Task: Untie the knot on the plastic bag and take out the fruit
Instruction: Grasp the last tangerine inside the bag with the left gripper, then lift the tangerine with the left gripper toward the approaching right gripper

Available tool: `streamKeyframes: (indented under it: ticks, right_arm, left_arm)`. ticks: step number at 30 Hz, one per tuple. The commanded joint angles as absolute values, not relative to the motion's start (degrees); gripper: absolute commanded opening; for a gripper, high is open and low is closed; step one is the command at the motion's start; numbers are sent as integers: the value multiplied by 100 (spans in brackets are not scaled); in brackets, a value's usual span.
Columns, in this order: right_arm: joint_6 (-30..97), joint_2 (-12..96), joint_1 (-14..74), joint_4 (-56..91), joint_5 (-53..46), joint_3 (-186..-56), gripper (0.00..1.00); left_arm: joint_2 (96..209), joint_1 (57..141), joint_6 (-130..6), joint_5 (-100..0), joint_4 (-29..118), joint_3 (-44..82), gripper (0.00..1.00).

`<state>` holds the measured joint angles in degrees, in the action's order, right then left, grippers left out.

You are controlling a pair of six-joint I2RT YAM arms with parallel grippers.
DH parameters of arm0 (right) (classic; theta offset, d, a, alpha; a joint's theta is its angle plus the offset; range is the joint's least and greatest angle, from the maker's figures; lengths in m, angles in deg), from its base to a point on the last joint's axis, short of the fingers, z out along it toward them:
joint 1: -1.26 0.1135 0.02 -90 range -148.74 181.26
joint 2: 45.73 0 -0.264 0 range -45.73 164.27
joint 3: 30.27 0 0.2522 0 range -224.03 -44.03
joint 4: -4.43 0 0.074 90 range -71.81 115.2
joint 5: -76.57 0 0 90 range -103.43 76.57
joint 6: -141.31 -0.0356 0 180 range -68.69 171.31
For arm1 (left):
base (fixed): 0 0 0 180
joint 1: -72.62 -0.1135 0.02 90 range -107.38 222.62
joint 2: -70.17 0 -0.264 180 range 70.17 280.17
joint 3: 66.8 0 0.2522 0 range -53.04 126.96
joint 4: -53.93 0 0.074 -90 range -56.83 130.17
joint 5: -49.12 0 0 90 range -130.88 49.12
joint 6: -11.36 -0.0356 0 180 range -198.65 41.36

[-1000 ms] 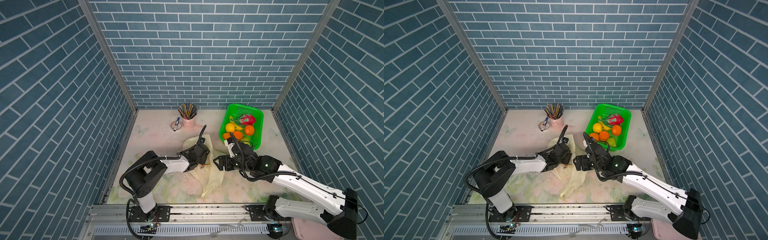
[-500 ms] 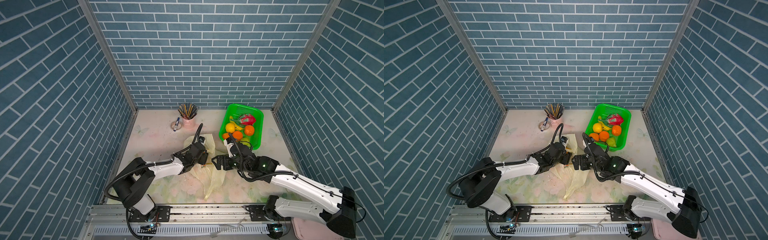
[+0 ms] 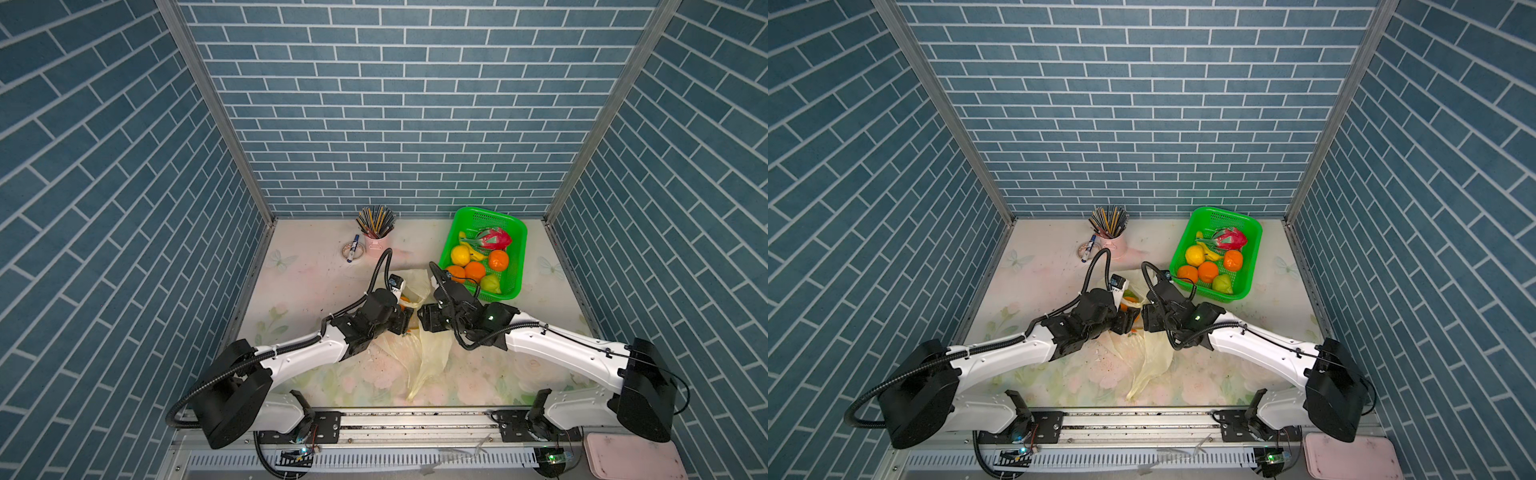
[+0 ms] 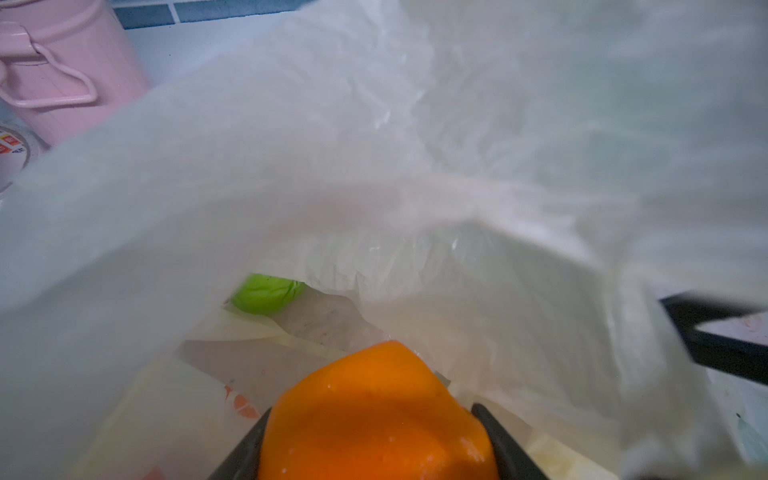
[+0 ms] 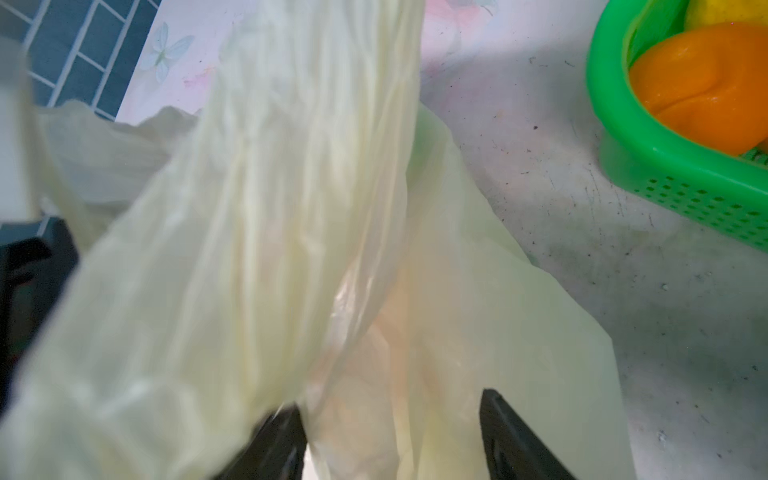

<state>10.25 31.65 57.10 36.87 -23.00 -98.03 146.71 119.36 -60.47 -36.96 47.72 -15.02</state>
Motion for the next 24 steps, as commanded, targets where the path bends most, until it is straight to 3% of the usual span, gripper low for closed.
streamKeyframes:
  ticks: [1, 15, 24]
  right_arm:
    - [814, 3245, 5548, 3560, -2612, -9958, 63]
    - [695, 3457, 5110, 3515, -2132, -9958, 69]
    - [426, 2853, 5176, 3726, -1718, -9811, 84]
  left_arm:
    - [14396, 11903, -6148, -3905, 4755, -1691, 56]
    - [12559, 11911, -6768, -5124, 5359, -2818, 55]
    - [11608, 11929, -7227, -5331, 5684, -2823, 54]
